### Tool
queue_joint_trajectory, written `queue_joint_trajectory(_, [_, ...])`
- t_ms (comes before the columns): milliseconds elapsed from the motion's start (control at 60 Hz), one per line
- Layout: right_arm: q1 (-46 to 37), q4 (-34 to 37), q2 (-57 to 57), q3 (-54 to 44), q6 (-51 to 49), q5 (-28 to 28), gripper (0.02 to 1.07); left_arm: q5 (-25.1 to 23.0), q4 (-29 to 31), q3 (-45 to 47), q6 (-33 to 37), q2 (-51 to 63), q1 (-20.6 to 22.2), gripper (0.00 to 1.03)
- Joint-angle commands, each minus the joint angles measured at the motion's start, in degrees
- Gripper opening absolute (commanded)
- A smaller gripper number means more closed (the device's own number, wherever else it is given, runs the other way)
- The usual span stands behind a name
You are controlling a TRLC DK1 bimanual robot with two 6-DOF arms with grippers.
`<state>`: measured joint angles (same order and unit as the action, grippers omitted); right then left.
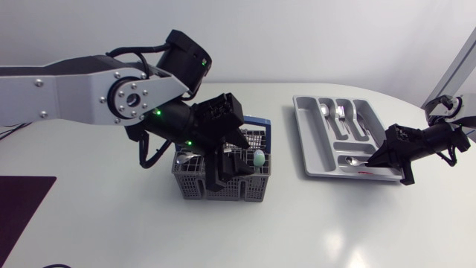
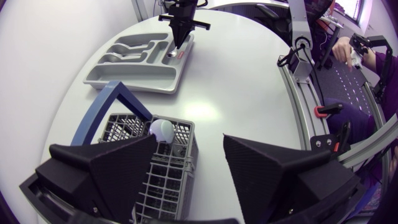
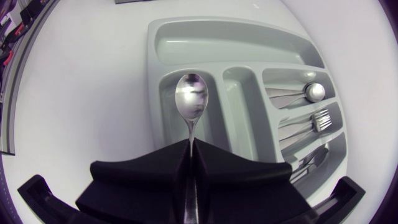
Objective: Unload the cutlery basket into the drawer organizer.
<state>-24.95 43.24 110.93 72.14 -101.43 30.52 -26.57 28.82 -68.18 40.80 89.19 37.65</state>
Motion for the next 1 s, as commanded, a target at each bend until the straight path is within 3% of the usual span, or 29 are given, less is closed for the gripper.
queue_joint_trajectory(0, [0.96,-0.88,1.74,1.16,-2.28,-0.55,0.19,-0.5,-0.25,-0.37,1.22,1.78,0.32,0.83])
queue_joint_trajectory(100, [1.4,-3.25,1.65,0.02,-1.67,-1.61,0.39,-0.5,-0.25,-0.37,1.13,2.13,0.32,0.83])
queue_joint_trajectory(400, [-0.45,-6.24,-2.57,-2.0,0.7,0.5,0.66,-0.5,-0.52,-0.11,1.48,3.27,0.41,0.83])
queue_joint_trajectory(483, [-1.07,-6.15,-5.11,-3.67,0.97,2.26,0.88,-0.5,-1.4,0.24,1.48,3.54,0.5,0.83])
queue_joint_trajectory(517, [-1.15,-6.15,-6.26,-4.99,0.97,2.52,1.04,-0.5,-1.48,0.33,1.66,3.63,0.58,0.83])
queue_joint_trajectory(750, [-1.68,-6.15,-13.82,-12.72,1.23,8.15,1.03,-1.21,-2.28,-0.55,1.92,5.12,0.58,0.82])
queue_joint_trajectory(900, [-1.77,-6.51,-17.77,-18.26,0.88,10.43,1.03,-3.76,-3.07,-1.95,1.57,7.4,-0.21,0.73])
queue_joint_trajectory(983, [-1.68,-6.51,-19.35,-20.46,0.7,11.22,1.03,-4.19,-4.12,-2.13,1.39,8.64,-0.3,0.72])
